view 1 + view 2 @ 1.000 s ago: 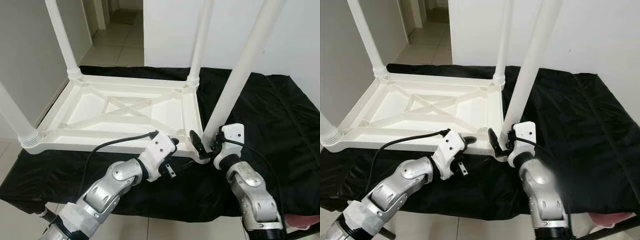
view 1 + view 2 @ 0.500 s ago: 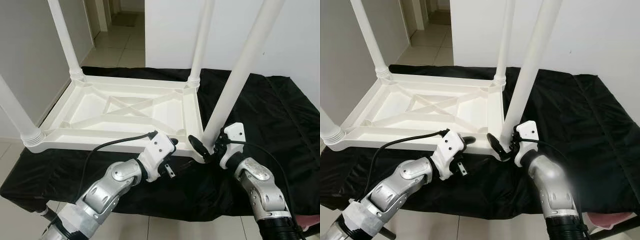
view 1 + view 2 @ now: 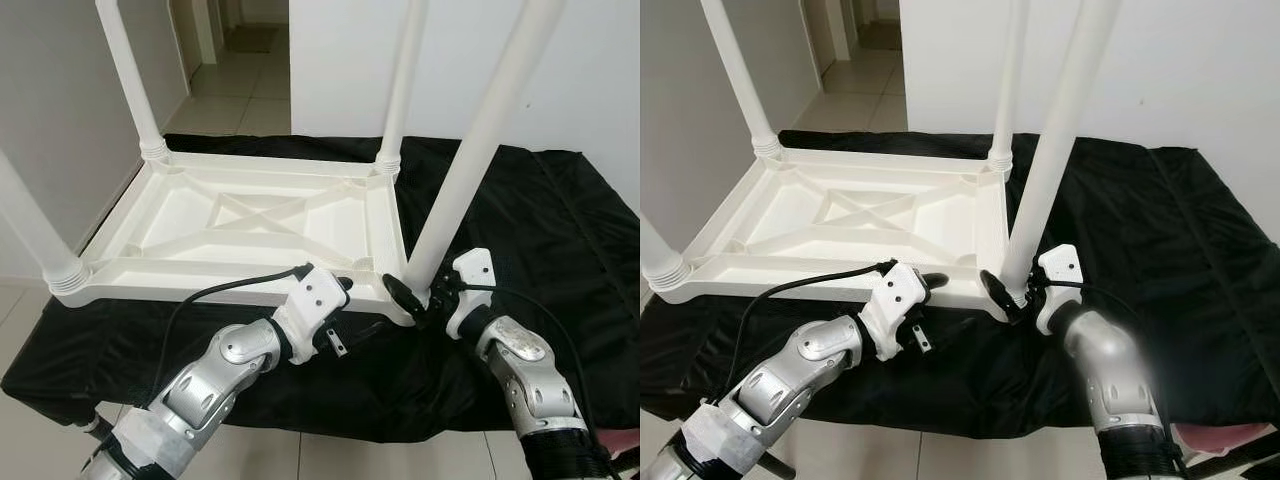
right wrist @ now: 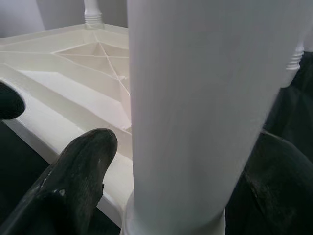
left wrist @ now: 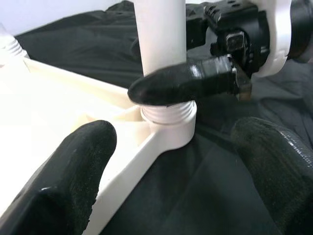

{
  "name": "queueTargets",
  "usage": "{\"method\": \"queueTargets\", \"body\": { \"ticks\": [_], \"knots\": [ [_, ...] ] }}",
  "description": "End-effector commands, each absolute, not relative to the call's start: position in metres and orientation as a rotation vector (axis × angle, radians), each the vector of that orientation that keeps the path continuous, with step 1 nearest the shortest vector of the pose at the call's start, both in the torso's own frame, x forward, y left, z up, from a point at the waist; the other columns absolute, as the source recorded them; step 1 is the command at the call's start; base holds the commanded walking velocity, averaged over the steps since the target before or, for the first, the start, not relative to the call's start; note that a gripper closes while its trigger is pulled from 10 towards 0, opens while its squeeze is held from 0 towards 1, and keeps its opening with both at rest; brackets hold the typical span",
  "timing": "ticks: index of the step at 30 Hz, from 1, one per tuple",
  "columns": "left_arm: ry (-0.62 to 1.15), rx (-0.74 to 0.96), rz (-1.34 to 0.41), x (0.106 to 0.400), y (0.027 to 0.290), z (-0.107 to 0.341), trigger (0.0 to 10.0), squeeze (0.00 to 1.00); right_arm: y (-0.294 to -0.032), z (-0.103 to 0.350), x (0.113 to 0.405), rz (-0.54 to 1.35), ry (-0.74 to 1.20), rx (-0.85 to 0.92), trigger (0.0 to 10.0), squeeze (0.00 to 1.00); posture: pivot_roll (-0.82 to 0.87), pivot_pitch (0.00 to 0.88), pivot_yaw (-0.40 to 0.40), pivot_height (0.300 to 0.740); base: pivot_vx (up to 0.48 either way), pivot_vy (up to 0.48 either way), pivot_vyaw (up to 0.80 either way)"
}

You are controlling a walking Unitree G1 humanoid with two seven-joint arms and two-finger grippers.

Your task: Building children table

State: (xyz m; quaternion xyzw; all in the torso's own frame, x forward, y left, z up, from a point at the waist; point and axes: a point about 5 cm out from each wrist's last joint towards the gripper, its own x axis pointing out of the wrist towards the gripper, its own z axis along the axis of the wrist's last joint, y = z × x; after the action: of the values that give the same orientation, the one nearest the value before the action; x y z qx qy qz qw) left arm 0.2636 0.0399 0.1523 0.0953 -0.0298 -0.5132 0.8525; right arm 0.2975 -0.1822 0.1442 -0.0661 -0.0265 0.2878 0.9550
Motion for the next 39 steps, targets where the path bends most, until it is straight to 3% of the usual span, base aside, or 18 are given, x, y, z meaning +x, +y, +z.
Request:
{"method": "queueTargets", "body": {
  "ticks": [1, 6, 7, 10, 11, 15, 17, 18, 19, 20, 34, 39],
  "knots": [
    [-0.05, 0.23, -1.196, 0.261, 0.039, 0.15, 10.0, 0.0, -0.181, 0.143, 0.299, 0.62, -0.05, -0.162, 10.0, 0.0, -0.14, 0.018, 0.048, 0.74, 0.0, 0.0, 0.0],
    [-0.052, 0.236, -1.197, 0.26, 0.04, 0.15, 10.0, 0.0, -0.183, 0.144, 0.302, 0.64, -0.055, -0.19, 10.0, 0.0, -0.14, 0.017, 0.05, 0.74, 0.0, 0.0, 0.0],
    [-0.051, 0.237, -1.199, 0.259, 0.04, 0.149, 10.0, 0.0, -0.185, 0.146, 0.306, 0.646, -0.056, -0.206, 4.7, 0.0, -0.14, 0.014, 0.051, 0.74, 0.0, 0.0, 0.0],
    [-0.051, 0.24, -1.202, 0.259, 0.039, 0.149, 10.0, 0.0, -0.186, 0.146, 0.309, 0.656, -0.056, -0.218, 3.9, 0.0, -0.14, 0.014, 0.053, 0.74, 0.0, 0.0, 0.0],
    [-0.053, 0.24, -1.203, 0.258, 0.039, 0.15, 10.0, 0.0, -0.186, 0.147, 0.309, 0.661, -0.058, -0.222, 0.2, 0.0, -0.14, 0.028, 0.049, 0.74, 0.0, 0.0, 0.0],
    [-0.053, 0.239, -1.2, 0.258, 0.039, 0.149, 10.0, 0.0, -0.186, 0.145, 0.309, 0.67, -0.056, -0.222, 0.0, 0.0, -0.14, 0.018, 0.041, 0.74, 0.0, 0.0, 0.0],
    [-0.053, 0.237, -1.196, 0.258, 0.039, 0.149, 10.0, 0.0, -0.187, 0.144, 0.308, 0.671, -0.052, -0.222, 0.0, 0.0, -0.14, 0.021, 0.042, 0.74, 0.0, 0.0, 0.0],
    [-0.053, 0.234, -1.191, 0.258, 0.04, 0.149, 10.0, 0.0, -0.188, 0.144, 0.307, 0.665, -0.05, -0.214, 3.5, 0.0, -0.14, 0.024, 0.045, 0.74, 0.0, 0.0, 0.0],
    [-0.053, 0.234, -1.191, 0.258, 0.04, 0.149, 10.0, 0.0, -0.188, 0.144, 0.307, 0.665, -0.05, -0.214, 3.5, 0.0, -0.14, 0.024, 0.045, 0.74, 0.0, 0.0, 0.0],
    [-0.051, 0.23, -1.186, 0.258, 0.04, 0.149, 10.0, 0.0, -0.188, 0.143, 0.306, 0.656, -0.049, -0.21, 10.0, 0.0, -0.14, 0.026, 0.044, 0.74, 0.0, 0.0, 0.0],
    [-0.051, 0.227, -1.191, 0.259, 0.04, 0.15, 10.0, 0.0, -0.189, 0.143, 0.301, 0.496, -0.048, -0.2, 10.0, 0.0, -0.15, 0.044, 0.063, 0.74, 0.0, 0.0, 0.0],
    [-0.052, 0.227, -1.197, 0.263, 0.04, 0.151, 10.0, 0.0, -0.173, 0.143, 0.289, 0.367, -0.067, -0.151, 10.0, 0.0, -0.17, 0.048, 0.075, 0.74, 0.0, 0.0, 0.0]
  ]
}}
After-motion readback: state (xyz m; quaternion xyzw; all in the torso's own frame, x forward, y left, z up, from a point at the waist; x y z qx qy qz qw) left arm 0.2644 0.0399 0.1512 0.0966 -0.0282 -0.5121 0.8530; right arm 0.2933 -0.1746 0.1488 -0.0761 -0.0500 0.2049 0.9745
